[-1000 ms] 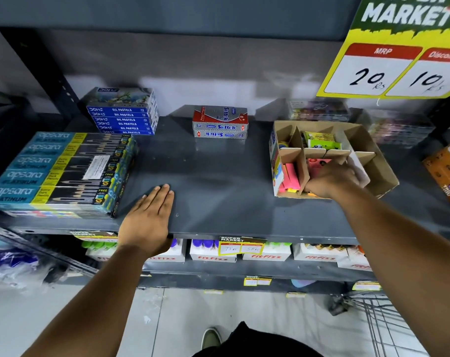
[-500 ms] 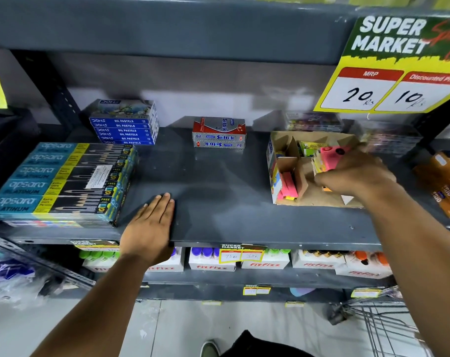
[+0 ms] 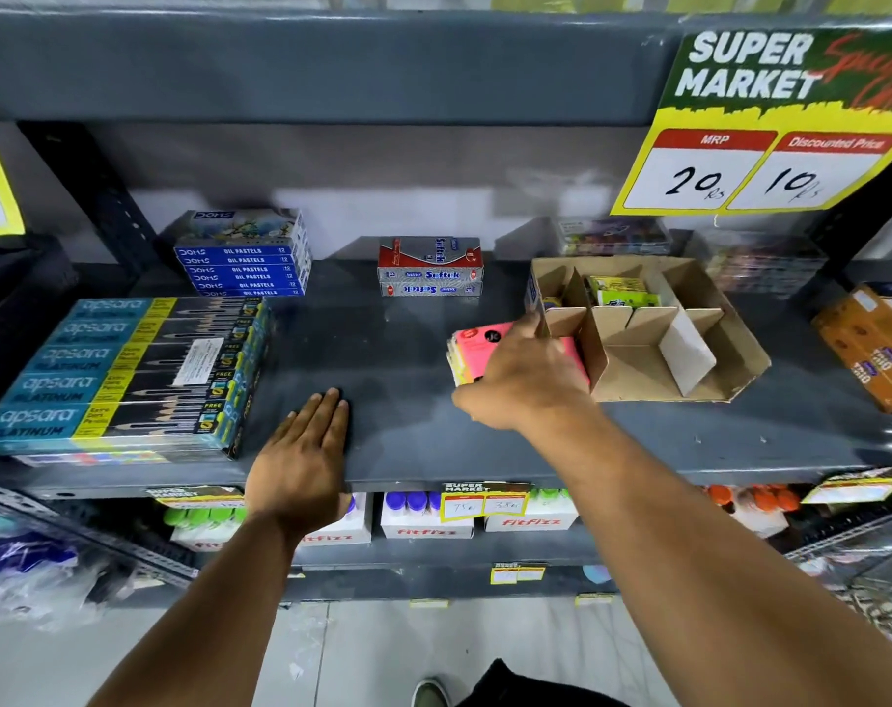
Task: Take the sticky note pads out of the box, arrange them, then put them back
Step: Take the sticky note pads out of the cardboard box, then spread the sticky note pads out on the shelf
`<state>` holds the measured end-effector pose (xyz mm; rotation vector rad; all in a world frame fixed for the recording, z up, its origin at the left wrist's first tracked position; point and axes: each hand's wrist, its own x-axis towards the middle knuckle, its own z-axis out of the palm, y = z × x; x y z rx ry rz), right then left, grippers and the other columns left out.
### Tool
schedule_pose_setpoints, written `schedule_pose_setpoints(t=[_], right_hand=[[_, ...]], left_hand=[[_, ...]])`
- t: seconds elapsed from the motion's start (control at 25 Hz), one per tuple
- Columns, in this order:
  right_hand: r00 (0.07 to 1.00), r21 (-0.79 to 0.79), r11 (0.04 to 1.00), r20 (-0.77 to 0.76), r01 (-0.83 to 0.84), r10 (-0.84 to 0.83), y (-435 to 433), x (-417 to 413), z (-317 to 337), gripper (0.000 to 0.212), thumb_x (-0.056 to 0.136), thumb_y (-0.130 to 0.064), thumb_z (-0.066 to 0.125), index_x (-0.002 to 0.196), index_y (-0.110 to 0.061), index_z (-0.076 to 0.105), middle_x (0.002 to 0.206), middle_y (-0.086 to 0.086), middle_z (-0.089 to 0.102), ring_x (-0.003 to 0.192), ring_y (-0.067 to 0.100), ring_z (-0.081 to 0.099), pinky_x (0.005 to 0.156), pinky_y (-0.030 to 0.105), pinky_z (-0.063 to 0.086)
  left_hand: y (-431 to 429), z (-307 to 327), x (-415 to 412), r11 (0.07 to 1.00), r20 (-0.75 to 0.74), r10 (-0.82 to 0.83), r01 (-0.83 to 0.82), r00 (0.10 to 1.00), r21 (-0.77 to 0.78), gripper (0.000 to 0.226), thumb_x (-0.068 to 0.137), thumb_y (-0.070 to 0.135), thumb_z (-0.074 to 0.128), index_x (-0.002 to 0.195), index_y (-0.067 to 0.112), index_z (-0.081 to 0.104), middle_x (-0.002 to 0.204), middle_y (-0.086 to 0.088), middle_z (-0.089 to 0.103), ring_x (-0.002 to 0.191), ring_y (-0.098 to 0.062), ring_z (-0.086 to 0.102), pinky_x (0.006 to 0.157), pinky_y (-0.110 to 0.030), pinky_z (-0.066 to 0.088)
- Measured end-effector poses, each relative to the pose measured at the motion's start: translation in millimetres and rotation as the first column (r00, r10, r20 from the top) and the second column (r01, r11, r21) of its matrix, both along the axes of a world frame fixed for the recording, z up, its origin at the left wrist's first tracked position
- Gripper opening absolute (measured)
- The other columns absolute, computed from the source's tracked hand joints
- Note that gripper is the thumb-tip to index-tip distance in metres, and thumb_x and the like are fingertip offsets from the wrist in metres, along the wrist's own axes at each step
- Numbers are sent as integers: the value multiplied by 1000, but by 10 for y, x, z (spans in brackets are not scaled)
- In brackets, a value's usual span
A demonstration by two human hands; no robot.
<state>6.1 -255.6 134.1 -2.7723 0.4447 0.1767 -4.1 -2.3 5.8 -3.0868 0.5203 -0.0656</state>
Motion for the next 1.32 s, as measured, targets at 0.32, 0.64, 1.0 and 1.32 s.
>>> schedule_pose_setpoints(t=[0.32, 0.64, 1.0, 1.32], right_hand=[[993, -102, 992, -90, 69, -78, 101, -96, -576, 123, 64, -46, 75, 147, 0, -4, 131, 25, 40, 112, 38, 49, 79, 40, 47], [984, -110, 988, -134, 104, -119, 122, -99, -629, 136, 62, -74, 67, 146, 0, -9, 136, 27, 38, 114, 39, 49, 82, 41, 47], [948, -249, 940, 159, -233, 277, -214, -251, 57, 93, 53, -72, 70, 124, -16, 46, 122, 12, 52, 113, 32, 47, 83, 44, 44], [674, -202, 646, -305, -736, 673, -404, 251, -167, 144, 47, -53, 91, 151, -14, -1, 157, 8, 23, 140, 26, 23, 110, 35, 24]], left_hand=[[-42, -48, 17, 992, 10, 103, -104, 995, 76, 90, 79, 41, 51, 147, 2, 7, 159, -16, 2, 146, -27, 2, 117, -39, 6], [-60, -31, 8, 991, 15, 114, -115, 993, 73, 84, 80, 41, 48, 146, 0, 15, 157, -19, 13, 144, -30, 13, 116, -41, 15], [-36, -1, -13, 995, -6, 102, -102, 995, 3, 97, 69, 40, 62, 147, 4, 16, 158, -15, 12, 145, -28, 12, 117, -40, 15], [-61, 15, -15, 993, 18, 113, -114, 993, 13, 92, 72, 38, 58, 147, 4, 17, 157, -16, 14, 144, -28, 14, 117, -40, 15]])
